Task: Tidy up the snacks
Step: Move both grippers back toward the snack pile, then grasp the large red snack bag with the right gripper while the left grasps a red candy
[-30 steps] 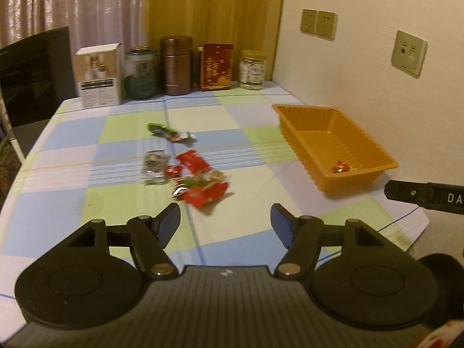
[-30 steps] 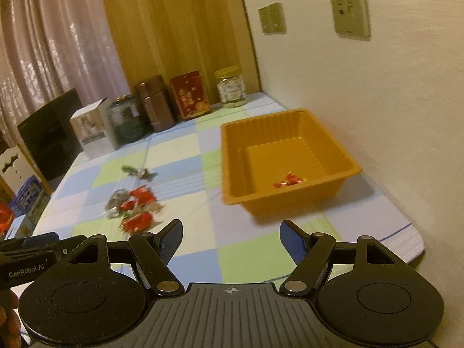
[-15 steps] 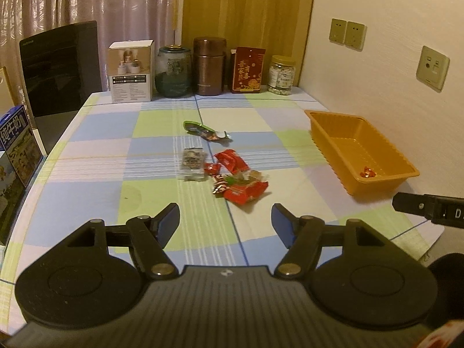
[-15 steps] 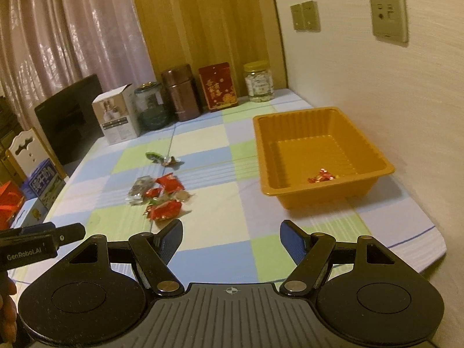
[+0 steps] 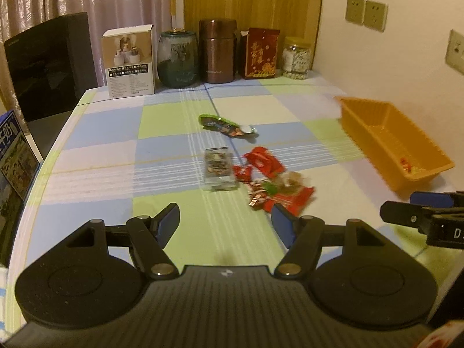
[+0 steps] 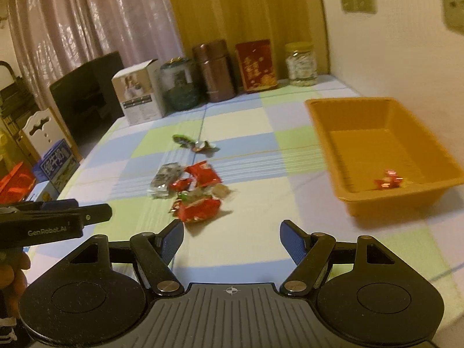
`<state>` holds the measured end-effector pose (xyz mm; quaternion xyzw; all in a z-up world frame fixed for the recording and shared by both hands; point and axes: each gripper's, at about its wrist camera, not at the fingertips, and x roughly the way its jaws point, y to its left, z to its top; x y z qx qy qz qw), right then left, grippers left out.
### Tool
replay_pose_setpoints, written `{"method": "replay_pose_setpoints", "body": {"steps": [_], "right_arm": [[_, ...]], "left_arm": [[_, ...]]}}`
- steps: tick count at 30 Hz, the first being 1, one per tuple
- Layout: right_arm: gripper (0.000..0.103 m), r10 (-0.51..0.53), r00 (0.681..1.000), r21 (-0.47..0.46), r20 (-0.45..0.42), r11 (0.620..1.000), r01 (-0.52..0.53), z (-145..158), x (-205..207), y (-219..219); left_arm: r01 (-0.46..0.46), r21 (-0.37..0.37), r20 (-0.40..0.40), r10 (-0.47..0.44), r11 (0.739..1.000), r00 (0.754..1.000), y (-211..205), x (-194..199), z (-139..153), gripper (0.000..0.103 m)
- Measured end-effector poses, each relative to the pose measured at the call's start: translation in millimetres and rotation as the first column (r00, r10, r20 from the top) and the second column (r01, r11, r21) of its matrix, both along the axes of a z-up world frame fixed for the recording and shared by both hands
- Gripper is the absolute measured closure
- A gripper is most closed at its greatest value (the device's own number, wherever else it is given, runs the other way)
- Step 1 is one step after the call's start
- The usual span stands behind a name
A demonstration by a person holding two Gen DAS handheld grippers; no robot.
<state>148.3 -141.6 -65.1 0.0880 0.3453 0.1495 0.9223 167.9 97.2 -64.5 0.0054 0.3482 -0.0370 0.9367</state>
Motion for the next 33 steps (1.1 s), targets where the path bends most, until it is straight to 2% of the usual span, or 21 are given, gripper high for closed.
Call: {"method": "replay_pose_setpoints", "body": {"steps": [7,11,16,23,28,30,31,33], "right_arm": [[0.030,0.059,0.998,0.013,-0.025,0.998,-0.058,-30.5,45.3,34.7],[0.038,0.069,0.997,0.044,-0.044,0.997,-0.067,-40.8,66.0,47.8],[0.038,0.087,0.994,0.059,-0.064,0.995,-0.083,-51.5,85.2,66.8],[0.038,0.025,0.996,-0.020,-0.083,0.999,-0.027,-68.2,100.9,77.3],[0.038,0.017,0.998,-0.105,-0.058,0.994,-0.023,-74.8,104.2,80.8],[0.043,0.016,0.999,-0.124,-0.046,0.992,-0.022,-76.0,103.2,81.0],[0.054,0.017,0.999,-0.140,-0.040,0.990,-0.022,-76.1,102.5,81.7],[0.059,0.018,0.999,-0.155,-0.036,0.988,-0.023,-75.6,101.4,81.7]], "left_arm": [[-0.007,0.003,-0.021,0.007,1.000,1.000,25.5,42.0,-25.5,0.036],[-0.049,-0.019,-0.019,0.049,0.999,0.999,39.3,58.5,-35.8,0.036],[-0.086,-0.046,-0.046,0.083,0.995,0.995,50.0,68.0,-44.7,0.036],[-0.088,-0.097,-0.070,0.081,0.991,0.994,54.7,70.2,-49.1,0.034],[-0.068,-0.103,-0.075,0.060,0.992,0.995,49.5,71.1,-50.5,0.034],[-0.058,-0.107,-0.077,0.050,0.993,0.996,47.4,70.9,-51.0,0.034],[-0.051,-0.108,-0.077,0.043,0.993,0.996,46.1,70.9,-51.1,0.034],[-0.037,-0.112,-0.076,0.029,0.993,0.997,43.2,70.9,-51.4,0.034]]}}
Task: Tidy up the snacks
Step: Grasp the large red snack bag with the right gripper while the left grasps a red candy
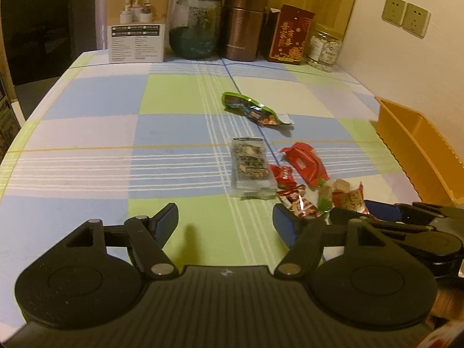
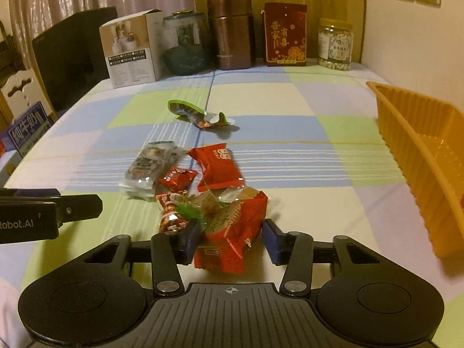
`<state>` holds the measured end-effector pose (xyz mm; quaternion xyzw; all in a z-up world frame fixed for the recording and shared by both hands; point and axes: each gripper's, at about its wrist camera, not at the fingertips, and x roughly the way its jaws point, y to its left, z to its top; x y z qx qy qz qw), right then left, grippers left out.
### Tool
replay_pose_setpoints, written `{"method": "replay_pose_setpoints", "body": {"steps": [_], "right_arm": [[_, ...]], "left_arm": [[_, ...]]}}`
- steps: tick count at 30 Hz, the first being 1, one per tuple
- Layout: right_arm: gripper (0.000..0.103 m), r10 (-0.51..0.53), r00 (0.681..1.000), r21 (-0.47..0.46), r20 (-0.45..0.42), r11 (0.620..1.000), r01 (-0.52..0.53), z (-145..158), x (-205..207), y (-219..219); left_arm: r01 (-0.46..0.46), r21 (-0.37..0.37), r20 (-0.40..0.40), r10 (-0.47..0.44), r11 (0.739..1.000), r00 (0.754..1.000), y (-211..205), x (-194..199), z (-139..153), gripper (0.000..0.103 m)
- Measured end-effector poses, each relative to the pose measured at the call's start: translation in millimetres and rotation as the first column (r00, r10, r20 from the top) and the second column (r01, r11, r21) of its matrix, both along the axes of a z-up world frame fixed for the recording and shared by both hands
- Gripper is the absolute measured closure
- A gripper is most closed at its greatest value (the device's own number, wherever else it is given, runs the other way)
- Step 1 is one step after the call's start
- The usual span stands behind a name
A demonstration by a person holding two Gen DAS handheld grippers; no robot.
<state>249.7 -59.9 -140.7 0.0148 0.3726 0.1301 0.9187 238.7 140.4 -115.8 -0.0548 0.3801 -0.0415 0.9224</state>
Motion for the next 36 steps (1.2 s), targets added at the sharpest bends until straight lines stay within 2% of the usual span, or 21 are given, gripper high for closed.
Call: {"method": "replay_pose_setpoints", "body": {"steps": [9,13,19,26,32,33,34,35,36], "right_arm": [[0.065,-0.060,0.998,0.017,0.016,0.998,0.059,9.3,-7.6,-26.1],[0.065,-0.098,0.995,0.016,0.002,0.995,0.098,8.2,-6.7,-39.1],[0.065,-0.128,0.991,0.015,-0.024,0.992,0.129,2.2,-7.8,-52.7],[0.064,-0.140,0.990,0.026,-0.029,0.990,0.141,-0.6,-6.6,-54.6],[0.063,-0.135,0.990,0.015,-0.027,0.991,0.136,-1.5,-6.5,-52.9],[0.063,-0.135,0.990,0.015,-0.027,0.991,0.136,-1.5,-6.3,-53.1],[0.063,-0.136,0.990,0.017,-0.028,0.991,0.136,-1.4,-6.6,-53.4],[0.063,-0.135,0.990,0.018,-0.028,0.991,0.135,-1.4,-6.4,-53.3],[0.063,-0.133,0.991,0.021,-0.029,0.991,0.134,-1.5,-6.4,-53.6]], "left_arm": [[0.095,-0.015,0.011,-0.095,0.995,0.995,-31.6,6.2,-3.9,0.035],[0.121,-0.002,0.019,-0.121,0.993,0.992,-48.1,13.4,-10.0,0.042],[0.093,0.019,0.009,-0.093,0.996,0.996,-57.8,24.8,-20.4,0.056],[0.103,0.011,0.012,-0.103,0.995,0.995,-66.1,31.9,-28.5,0.057],[0.134,0.085,0.018,-0.136,0.987,0.991,-77.8,31.9,-33.1,0.059],[0.137,0.096,0.020,-0.140,0.986,0.990,-78.5,31.3,-33.0,0.062],[0.143,0.105,0.019,-0.146,0.984,0.989,-79.6,30.6,-32.4,0.074],[0.148,0.119,0.010,-0.150,0.982,0.989,-80.5,30.1,-32.5,0.079],[0.154,0.135,0.012,-0.157,0.979,0.988,-81.2,28.7,-32.8,0.079]]}}
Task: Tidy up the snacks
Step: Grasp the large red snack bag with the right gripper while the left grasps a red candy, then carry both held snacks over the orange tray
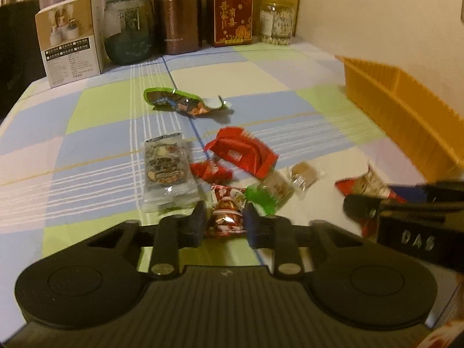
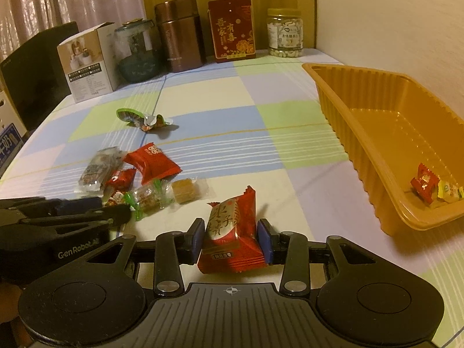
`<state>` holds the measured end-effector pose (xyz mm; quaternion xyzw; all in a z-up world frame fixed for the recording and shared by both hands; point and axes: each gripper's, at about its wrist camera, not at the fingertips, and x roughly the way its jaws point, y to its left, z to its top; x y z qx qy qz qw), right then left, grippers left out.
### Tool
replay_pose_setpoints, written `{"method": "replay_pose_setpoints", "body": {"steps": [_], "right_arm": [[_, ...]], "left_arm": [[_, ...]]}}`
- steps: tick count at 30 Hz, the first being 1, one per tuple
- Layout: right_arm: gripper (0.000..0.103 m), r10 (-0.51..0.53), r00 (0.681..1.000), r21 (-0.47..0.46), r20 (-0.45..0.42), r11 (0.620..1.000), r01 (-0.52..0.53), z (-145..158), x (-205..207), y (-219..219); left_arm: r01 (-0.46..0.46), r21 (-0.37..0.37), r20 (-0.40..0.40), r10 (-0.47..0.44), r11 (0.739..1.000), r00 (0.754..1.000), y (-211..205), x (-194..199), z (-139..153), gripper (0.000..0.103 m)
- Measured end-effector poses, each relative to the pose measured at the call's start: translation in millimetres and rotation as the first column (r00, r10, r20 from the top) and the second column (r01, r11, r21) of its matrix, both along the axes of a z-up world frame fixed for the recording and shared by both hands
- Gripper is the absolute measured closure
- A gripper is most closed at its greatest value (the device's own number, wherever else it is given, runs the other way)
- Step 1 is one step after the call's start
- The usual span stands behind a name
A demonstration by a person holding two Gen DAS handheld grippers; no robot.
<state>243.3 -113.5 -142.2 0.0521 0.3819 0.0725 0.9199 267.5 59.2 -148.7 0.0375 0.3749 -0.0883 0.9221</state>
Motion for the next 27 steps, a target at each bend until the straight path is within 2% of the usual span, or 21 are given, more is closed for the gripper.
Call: {"method": "replay_pose_setpoints", "body": {"steps": [11,21,27], "right_arm": [[0.064,-0.001,1.000,-0.007,0.009,1.000,0.001,-0.5,-1.0,0.0],[0.069,0.007,0.999,-0.029,0.040,1.000,-0.005,7.6,-7.2,1.5],[0.069,0.008,0.998,-0.025,0.059,1.000,-0.007,16.7,-18.5,-2.8]], "left_arm": [[0.043,0.050,0.009,-0.044,0.998,0.999,-5.5,-1.2,-1.7,0.080],[-0.008,-0.045,-0.040,0.007,0.999,0.999,5.2,-17.0,5.3,0.082],[-0.014,-0.046,-0.029,0.013,0.999,1.000,7.0,-33.9,15.8,0.082]]}}
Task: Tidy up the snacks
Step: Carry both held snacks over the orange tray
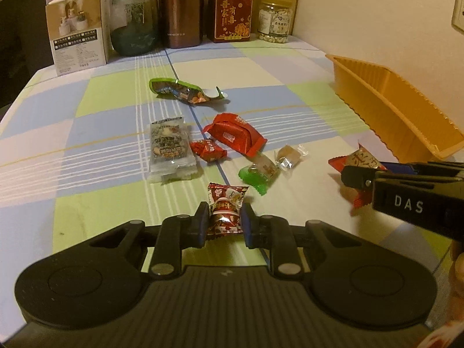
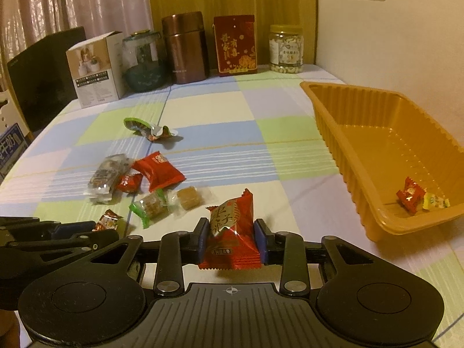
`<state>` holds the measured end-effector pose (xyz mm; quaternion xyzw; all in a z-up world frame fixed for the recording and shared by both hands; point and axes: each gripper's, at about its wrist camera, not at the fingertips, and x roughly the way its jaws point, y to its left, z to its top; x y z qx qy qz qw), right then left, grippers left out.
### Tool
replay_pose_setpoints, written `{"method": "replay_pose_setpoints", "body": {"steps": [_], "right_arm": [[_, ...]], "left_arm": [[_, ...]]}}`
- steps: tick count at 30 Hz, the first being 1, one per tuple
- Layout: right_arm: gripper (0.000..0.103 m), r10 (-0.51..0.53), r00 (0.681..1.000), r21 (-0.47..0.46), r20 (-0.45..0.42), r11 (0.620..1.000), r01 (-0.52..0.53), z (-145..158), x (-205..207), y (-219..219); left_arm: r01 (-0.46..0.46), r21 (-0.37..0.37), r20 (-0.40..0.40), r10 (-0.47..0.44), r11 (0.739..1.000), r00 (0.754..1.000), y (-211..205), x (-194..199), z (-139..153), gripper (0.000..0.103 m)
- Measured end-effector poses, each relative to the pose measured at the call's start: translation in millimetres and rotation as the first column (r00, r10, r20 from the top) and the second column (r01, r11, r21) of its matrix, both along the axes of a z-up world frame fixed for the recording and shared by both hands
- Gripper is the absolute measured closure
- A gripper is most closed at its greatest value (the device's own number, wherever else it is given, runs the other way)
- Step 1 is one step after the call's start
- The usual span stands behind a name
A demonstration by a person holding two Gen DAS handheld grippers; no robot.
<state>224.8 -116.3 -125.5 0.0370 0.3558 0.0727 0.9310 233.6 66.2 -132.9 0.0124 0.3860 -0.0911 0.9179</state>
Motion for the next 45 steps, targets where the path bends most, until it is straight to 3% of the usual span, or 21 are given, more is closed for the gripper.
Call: {"method": "replay_pose_setpoints", "body": {"steps": [19,32,45], "right_arm": [[0.069,-0.057,0.997,0.084,0.050,0.995,0.053,66.7,-56.3,-42.0],[0.069,-0.143,0.985,0.110,0.096,0.985,0.132,104.9,-82.3,-104.8],[0.069,-0.244,0.965,0.101,0.095,0.967,0.234,110.7,-68.3,-188.4]], "left_arm": [[-0.059,-0.096,0.073,0.066,0.994,0.995,-23.7,-58.1,81.6,0.082],[0.039,-0.097,0.103,-0.029,0.994,0.994,-93.5,-67.9,115.8,0.082],[0.175,-0.108,0.085,-0.167,0.979,0.982,-174.5,-35.6,116.0,0.082]]}}
